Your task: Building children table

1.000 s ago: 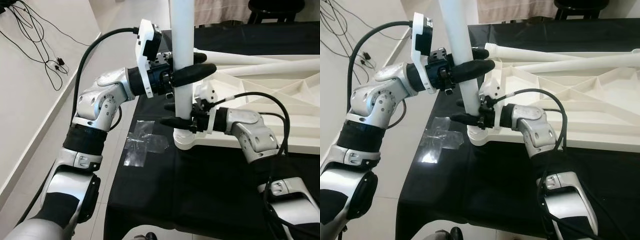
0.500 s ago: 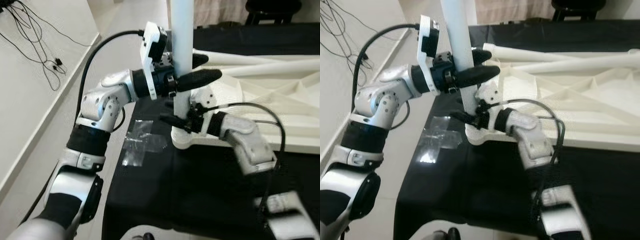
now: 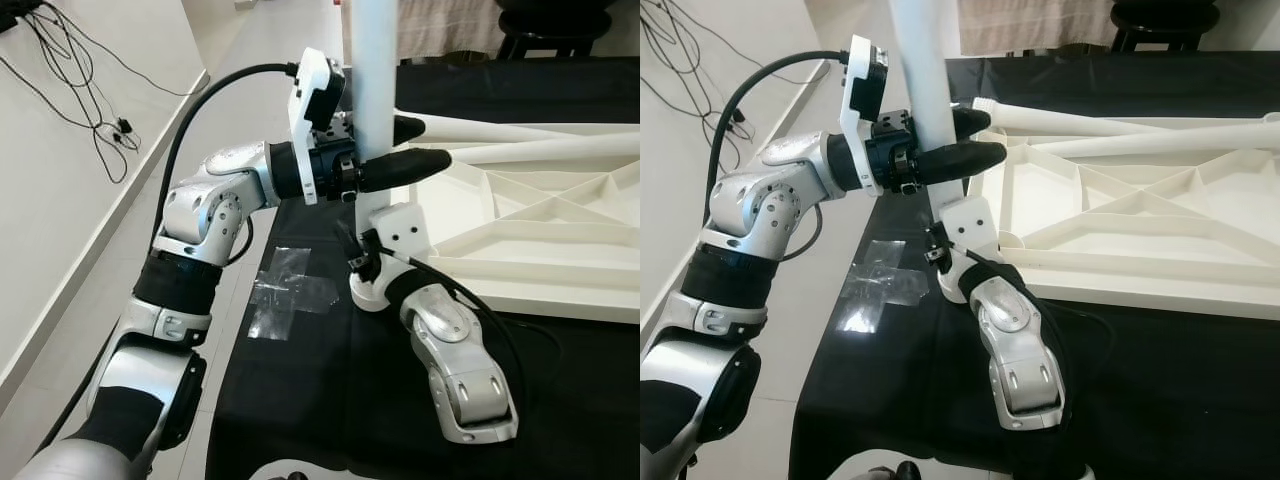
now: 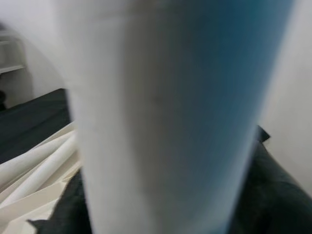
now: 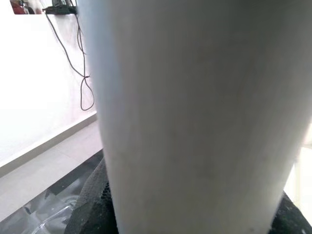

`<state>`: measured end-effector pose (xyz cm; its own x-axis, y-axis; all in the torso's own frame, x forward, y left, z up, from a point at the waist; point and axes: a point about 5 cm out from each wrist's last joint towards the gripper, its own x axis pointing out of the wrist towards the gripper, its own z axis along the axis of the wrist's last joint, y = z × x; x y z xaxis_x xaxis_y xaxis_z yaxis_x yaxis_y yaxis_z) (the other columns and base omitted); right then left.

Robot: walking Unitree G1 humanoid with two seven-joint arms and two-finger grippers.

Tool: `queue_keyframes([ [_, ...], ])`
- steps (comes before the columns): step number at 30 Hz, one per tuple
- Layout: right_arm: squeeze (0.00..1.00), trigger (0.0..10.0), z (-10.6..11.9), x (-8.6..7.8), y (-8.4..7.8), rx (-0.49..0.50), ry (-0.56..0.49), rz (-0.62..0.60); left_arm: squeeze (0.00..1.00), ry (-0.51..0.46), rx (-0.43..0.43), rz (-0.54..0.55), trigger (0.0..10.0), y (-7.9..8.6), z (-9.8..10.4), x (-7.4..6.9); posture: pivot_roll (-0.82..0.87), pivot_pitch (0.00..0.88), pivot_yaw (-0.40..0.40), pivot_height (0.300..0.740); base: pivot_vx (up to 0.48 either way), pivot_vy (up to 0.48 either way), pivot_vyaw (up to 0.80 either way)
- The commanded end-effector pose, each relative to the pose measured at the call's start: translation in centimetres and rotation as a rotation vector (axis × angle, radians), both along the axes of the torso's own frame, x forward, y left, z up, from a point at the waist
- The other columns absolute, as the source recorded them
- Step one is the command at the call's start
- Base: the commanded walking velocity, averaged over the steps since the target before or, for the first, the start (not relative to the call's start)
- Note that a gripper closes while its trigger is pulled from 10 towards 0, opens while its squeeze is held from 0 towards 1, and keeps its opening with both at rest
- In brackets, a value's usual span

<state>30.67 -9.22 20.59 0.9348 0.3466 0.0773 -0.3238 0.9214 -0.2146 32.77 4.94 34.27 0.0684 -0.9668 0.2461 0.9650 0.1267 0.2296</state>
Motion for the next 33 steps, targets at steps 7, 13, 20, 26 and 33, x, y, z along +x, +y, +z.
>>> queue_keyframes([
  [7,0.0,4.6,-3.1,1.1,-1.3,-0.013,0.206,-0.151,0.0,-0.021,0.008,-0.065,0.0,-0.2,0.4,-0.7,0.06,0.191,0.138,0.74,0.0,0.0,0.0],
  [13,0.0,10.0,-2.9,1.0,-1.2,-0.015,0.203,-0.165,0.0,-0.021,0.01,-0.069,0.0,-0.4,0.4,-0.7,0.05,0.192,0.141,0.74,0.0,0.0,0.0],
  [20,1.0,10.0,0.2,3.7,-2.7,0.049,0.093,0.031,0.0,-0.016,0.019,-0.084,0.0,-0.6,0.3,-0.7,0.06,0.192,0.147,0.74,0.0,0.0,0.0],
  [26,0.0,10.0,1.8,4.6,-4.6,-0.127,0.087,0.365,0.0,-0.016,0.019,-0.091,0.0,-0.8,0.3,-0.9,0.07,0.196,0.137,0.74,0.0,0.0,0.0],
  [33,0.0,10.0,2.6,5.2,-5.9,-0.195,0.172,0.635,0.0,-0.008,0.015,-0.097,0.0,-1.0,0.1,-1.1,0.08,0.202,0.136,0.74,0.0,0.0,0.0],
])
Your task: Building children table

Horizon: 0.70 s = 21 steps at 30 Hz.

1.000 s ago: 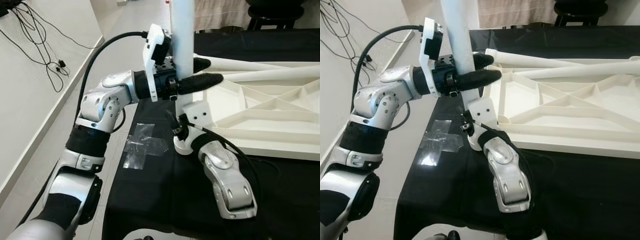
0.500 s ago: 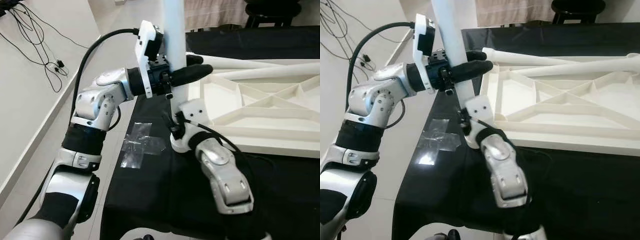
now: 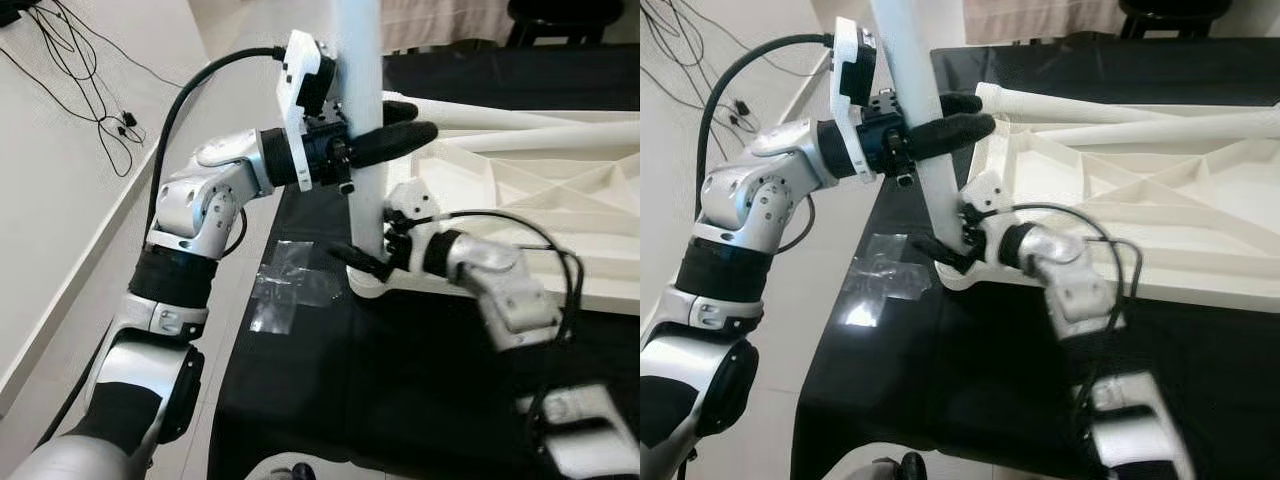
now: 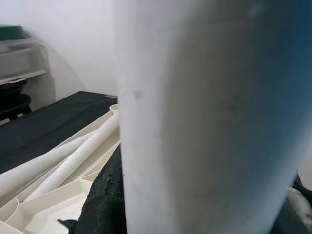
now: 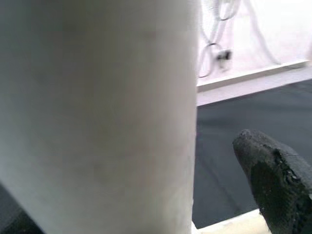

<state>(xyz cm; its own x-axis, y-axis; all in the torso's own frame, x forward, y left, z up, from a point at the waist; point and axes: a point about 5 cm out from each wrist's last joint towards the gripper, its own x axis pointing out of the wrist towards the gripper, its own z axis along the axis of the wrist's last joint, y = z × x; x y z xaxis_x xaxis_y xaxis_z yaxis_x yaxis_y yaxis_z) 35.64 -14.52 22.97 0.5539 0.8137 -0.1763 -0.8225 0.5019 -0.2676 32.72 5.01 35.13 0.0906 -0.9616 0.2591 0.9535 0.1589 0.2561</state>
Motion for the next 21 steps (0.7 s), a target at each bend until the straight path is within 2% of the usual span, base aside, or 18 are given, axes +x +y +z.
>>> queue_keyframes([
  [1,0.0,10.0,0.2,0.2,-0.6,0.01,0.01,0.016,0.0,0.021,0.028,-0.128,0.0,-1.0,-0.7,-1.1,0.08,0.202,0.136,0.74,0.0,0.0,0.0],
  [6,0.0,10.0,1.1,0.3,-0.5,0.096,0.052,0.137,0.0,0.02,0.027,-0.127,0.0,-1.0,-0.8,-1.0,0.09,0.206,0.137,0.74,0.0,0.0,0.0],
  [7,0.0,4.8,1.3,0.3,-0.5,0.113,0.055,0.169,0.0,0.02,0.028,-0.128,0.0,-1.0,-0.8,-1.0,0.09,0.207,0.134,0.74,0.0,0.0,0.0],
  [8,0.0,4.8,1.3,0.3,-0.5,0.113,0.055,0.169,0.0,0.02,0.028,-0.128,0.0,-1.0,-0.8,-1.0,0.09,0.207,0.134,0.74,0.0,0.0,0.0],
  [9,0.0,0.0,1.4,0.4,-0.5,0.119,0.055,0.188,0.0,0.021,0.029,-0.129,0.0,-1.0,-0.9,-1.0,0.09,0.207,0.134,0.74,0.0,0.0,0.0],
  [21,0.0,0.0,0.9,0.8,-0.5,0.119,0.056,0.253,0.0,0.018,0.032,-0.131,0.0,-1.1,-1.0,-1.1,0.08,0.21,0.135,0.74,0.0,0.0,0.0],
])
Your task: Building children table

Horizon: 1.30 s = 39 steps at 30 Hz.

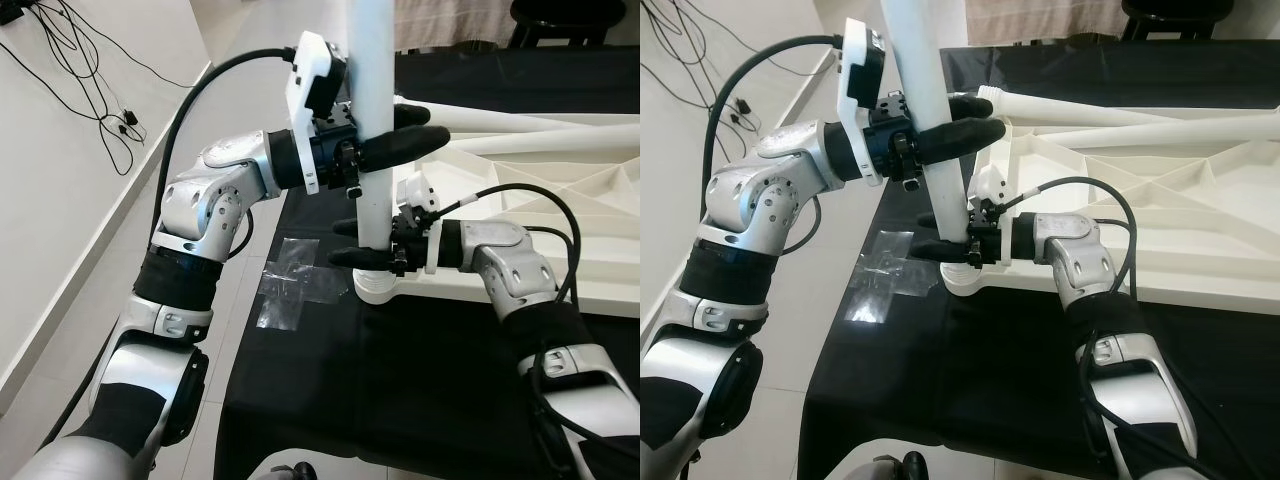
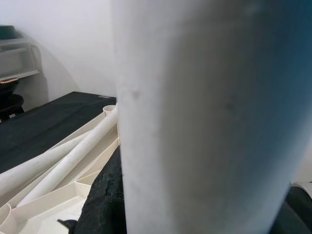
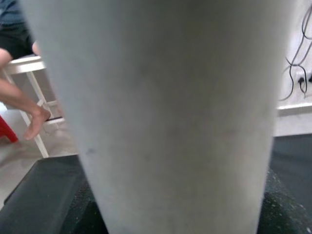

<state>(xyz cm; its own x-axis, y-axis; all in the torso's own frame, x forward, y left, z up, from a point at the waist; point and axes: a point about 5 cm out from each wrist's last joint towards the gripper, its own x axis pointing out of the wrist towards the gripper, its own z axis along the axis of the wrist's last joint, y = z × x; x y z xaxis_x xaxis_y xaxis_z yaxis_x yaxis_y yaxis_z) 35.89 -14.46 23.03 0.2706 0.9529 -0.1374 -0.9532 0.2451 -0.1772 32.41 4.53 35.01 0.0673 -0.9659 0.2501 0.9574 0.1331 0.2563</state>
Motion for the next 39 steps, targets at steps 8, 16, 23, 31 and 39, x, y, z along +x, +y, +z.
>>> queue_keyframes([
  [8,0.0,0.0,0.8,0.7,-0.9,0.048,-0.036,-0.084,1.0,0.007,0.024,-0.081,10.0,-0.6,-0.7,-0.9,0.07,0.213,0.129,0.74,0.0,0.0,0.0],
  [16,0.0,0.0,0.6,0.7,-0.7,0.06,-0.072,-0.189,1.0,0.0,0.016,-0.055,10.0,-0.6,-0.6,-0.6,0.06,0.213,0.115,0.74,0.0,0.0,0.0],
  [23,0.0,0.0,-6.2,-2.7,1.4,0.091,-0.038,-1.066,0.0,0.011,-0.006,-0.036,10.0,-0.4,-0.5,-0.6,0.07,0.222,0.089,0.74,0.0,0.0,0.0],
  [31,0.0,0.0,-7.4,-3.7,3.8,0.099,-0.005,-1.08,0.0,0.015,0.013,-0.028,10.0,-0.2,-0.8,-0.2,0.05,0.191,0.102,0.74,0.0,0.0,0.0],
  [39,0.0,10.0,-5.6,-3.3,4.3,0.16,-0.014,-1.135,0.0,0.037,0.022,-0.042,10.0,1.6,-1.6,-1.3,0.07,0.184,0.121,0.74,0.0,0.0,0.0],
])
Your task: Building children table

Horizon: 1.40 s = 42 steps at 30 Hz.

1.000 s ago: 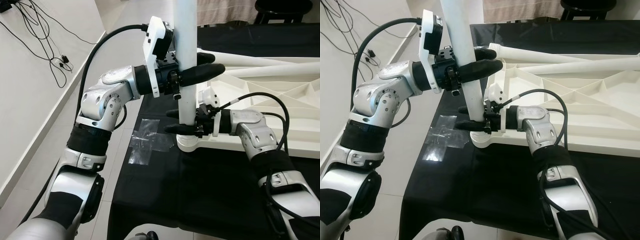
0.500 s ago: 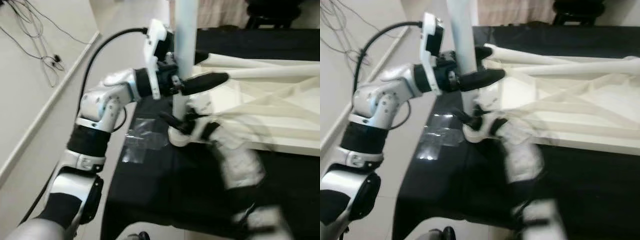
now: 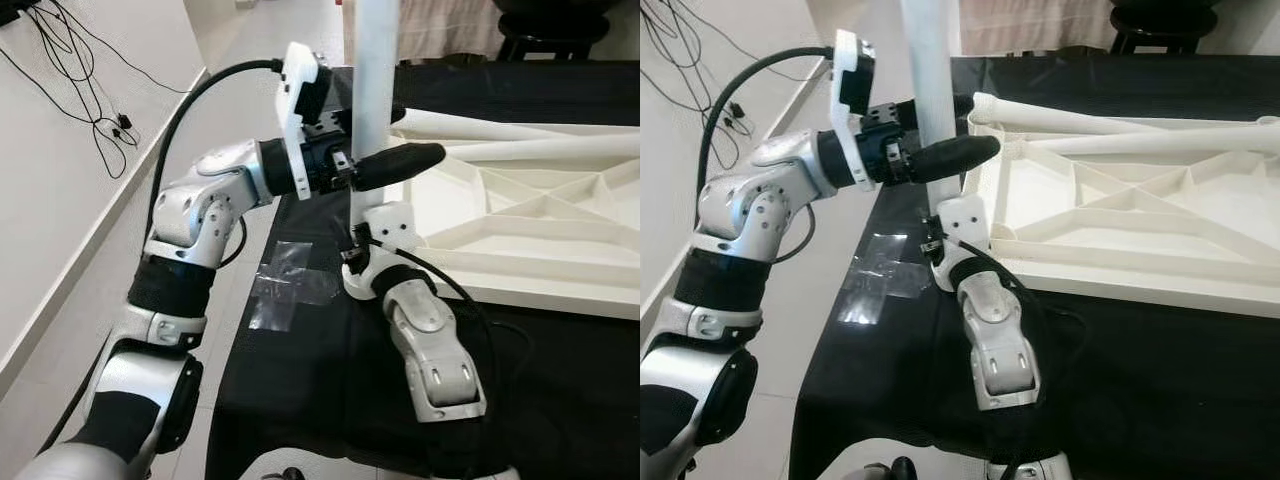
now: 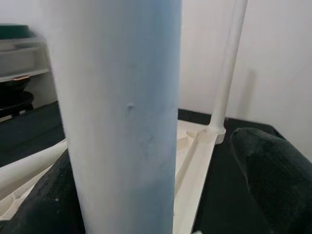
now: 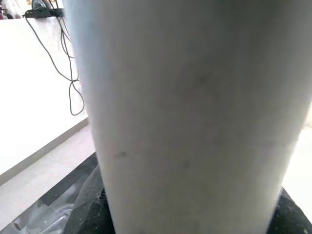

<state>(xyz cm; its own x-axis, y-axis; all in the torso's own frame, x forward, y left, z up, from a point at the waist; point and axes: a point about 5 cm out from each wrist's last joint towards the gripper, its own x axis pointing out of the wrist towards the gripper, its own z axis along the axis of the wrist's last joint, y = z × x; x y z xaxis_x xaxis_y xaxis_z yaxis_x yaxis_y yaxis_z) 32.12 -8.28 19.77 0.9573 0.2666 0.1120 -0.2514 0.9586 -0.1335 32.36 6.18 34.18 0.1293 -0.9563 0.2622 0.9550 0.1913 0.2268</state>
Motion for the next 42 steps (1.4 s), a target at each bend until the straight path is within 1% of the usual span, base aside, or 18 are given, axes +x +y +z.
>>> queue_keyframes([
  [1,0.0,10.0,-2.3,0.4,-1.9,0.028,0.149,-0.103,0.0,0.009,0.036,-0.099,10.0,-0.1,-0.8,-1.3,0.07,0.184,0.121,0.74,0.0,0.0,0.0],
  [2,0.0,10.0,-2.0,0.4,-1.8,0.041,0.136,-0.085,0.0,0.011,0.035,-0.105,10.0,0.3,-0.8,-1.5,0.07,0.184,0.121,0.74,0.0,0.0,0.0],
  [3,1.0,10.0,-1.6,0.4,-1.7,0.059,0.123,-0.049,0.0,0.011,0.035,-0.111,10.0,0.6,-0.8,-1.8,0.08,0.184,0.116,0.74,0.0,0.0,0.0],
  [5,1.0,10.0,-1.3,0.5,-1.7,0.07,0.11,-0.027,0.0,0.01,0.036,-0.118,10.0,0.8,-0.7,-2.1,0.08,0.184,0.116,0.74,0.0,0.0,0.0],
  [6,1.0,10.0,-0.7,0.7,-1.5,0.101,0.089,0.031,0.0,0.008,0.037,-0.129,10.0,1.1,-0.5,-2.5,0.09,0.185,0.114,0.74,0.0,0.0,0.0],
  [9,1.0,10.0,-0.7,0.7,-1.5,0.101,0.089,0.031,0.0,0.008,0.037,-0.129,10.0,1.1,-0.5,-2.5,0.09,0.185,0.114,0.74,0.0,0.0,0.0],
  [11,1.0,10.0,1.0,1.4,-1.9,0.114,0.026,0.145,0.0,-0.005,0.04,-0.137,10.0,1.7,-0.1,-3.3,0.09,0.183,0.107,0.74,0.0,0.0,0.0],
  [12,0.81,10.0,1.9,1.8,-2.1,0.112,0.009,0.24,0.0,-0.014,0.042,-0.13,10.0,2.1,0.2,-3.5,0.1,0.181,0.104,0.74,0.0,0.0,0.0],
  [13,0.81,10.0,1.9,1.8,-2.1,0.112,0.009,0.24,0.0,-0.014,0.042,-0.13,10.0,2.1,0.2,-3.5,0.1,0.181,0.104,0.74,0.0,0.0,0.0],
  [14,0.0,10.0,2.6,2.2,-2.4,0.085,0.006,0.336,0.0,-0.022,0.046,-0.118,10.0,2.4,0.3,-3.8,0.1,0.18,0.102,0.74,0.0,0.0,0.0],
  [17,0.0,10.0,3.1,2.5,-2.6,0.033,0.0,0.409,0.0,-0.025,0.047,-0.108,10.0,2.7,0.4,-3.9,0.11,0.178,0.098,0.74,0.0,0.0,0.0],
  [21,0.0,10.0,4.0,2.9,-2.5,-0.116,0.007,0.615,0.0,-0.026,0.068,-0.061,10.0,3.3,0.0,-4.2,0.11,0.178,0.09,0.74,0.0,0.0,0.0],
  [26,0.0,10.0,4.4,2.9,-2.4,-0.153,0.008,0.69,0.0,-0.038,0.089,-0.023,10.0,3.6,-0.2,-4.0,0.12,0.18,0.089,0.74,0.0,0.0,0.0],
  [28,0.0,10.0,4.8,3.0,-2.3,-0.154,0.008,0.758,0.0,-0.054,0.101,0.046,10.0,4.1,-0.3,-3.5,0.12,0.181,0.088,0.74,0.0,0.0,0.0],
  [29,0.0,8.3,5.0,3.0,-2.4,-0.149,0.01,0.794,0.0,-0.057,0.1,0.074,10.0,4.4,-0.4,-3.2,0.12,0.181,0.088,0.74,0.0,0.0,0.0],
  [30,0.0,0.0,5.1,3.1,-2.5,-0.144,0.017,0.83,0.0,-0.056,0.101,0.091,10.0,4.5,-0.6,-3.0,0.12,0.183,0.089,0.74,0.0,0.0,0.0],
  [34,0.0,0.0,5.0,3.3,-2.9,-0.142,0.045,0.901,0.0,-0.049,0.104,0.102,10.0,4.6,-1.0,-3.0,0.12,0.185,0.088,0.74,0.0,0.0,0.0],
  [42,0.0,0.0,4.6,3.6,-3.1,-0.185,0.088,0.94,0.0,-0.05,0.101,0.106,10.0,4.5,-1.1,-3.2,0.11,0.19,0.087,0.74,0.0,0.0,0.0],
])
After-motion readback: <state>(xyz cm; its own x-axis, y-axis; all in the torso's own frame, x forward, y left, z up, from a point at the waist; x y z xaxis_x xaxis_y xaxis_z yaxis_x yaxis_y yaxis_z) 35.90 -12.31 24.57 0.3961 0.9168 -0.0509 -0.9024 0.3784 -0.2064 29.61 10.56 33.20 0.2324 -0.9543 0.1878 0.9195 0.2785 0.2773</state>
